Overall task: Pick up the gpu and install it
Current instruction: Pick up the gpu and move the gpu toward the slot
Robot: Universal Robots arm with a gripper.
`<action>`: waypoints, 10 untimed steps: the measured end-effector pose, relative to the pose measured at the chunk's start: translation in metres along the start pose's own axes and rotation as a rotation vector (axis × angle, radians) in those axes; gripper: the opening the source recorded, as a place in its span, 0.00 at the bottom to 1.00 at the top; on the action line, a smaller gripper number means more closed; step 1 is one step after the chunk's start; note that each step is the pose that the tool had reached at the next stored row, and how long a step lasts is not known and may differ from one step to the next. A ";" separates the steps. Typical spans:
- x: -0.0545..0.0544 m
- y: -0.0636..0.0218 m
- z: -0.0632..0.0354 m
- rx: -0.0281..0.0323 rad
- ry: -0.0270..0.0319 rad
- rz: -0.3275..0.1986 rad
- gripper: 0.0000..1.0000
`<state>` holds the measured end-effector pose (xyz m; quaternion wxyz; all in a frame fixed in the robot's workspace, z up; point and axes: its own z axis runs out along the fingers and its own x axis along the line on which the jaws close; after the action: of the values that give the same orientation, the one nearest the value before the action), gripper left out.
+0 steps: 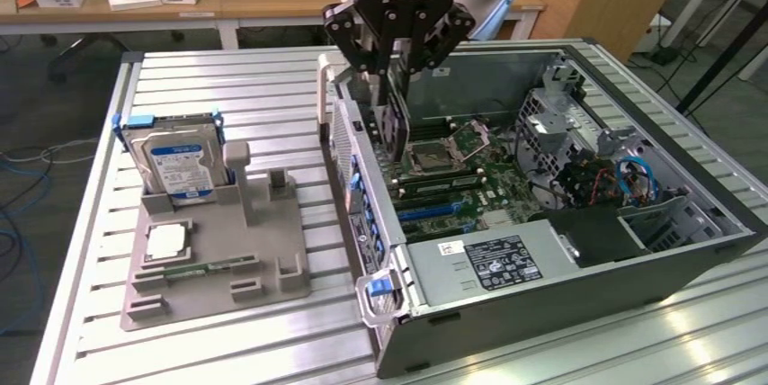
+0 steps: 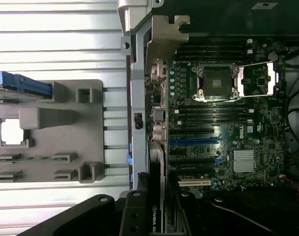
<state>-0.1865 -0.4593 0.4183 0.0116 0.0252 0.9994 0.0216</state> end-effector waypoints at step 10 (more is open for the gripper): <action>-0.018 0.0009 0.0005 -0.0004 0.0003 -0.008 0.26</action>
<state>-0.1686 -0.4593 0.4183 0.0116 0.0212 0.9995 0.0218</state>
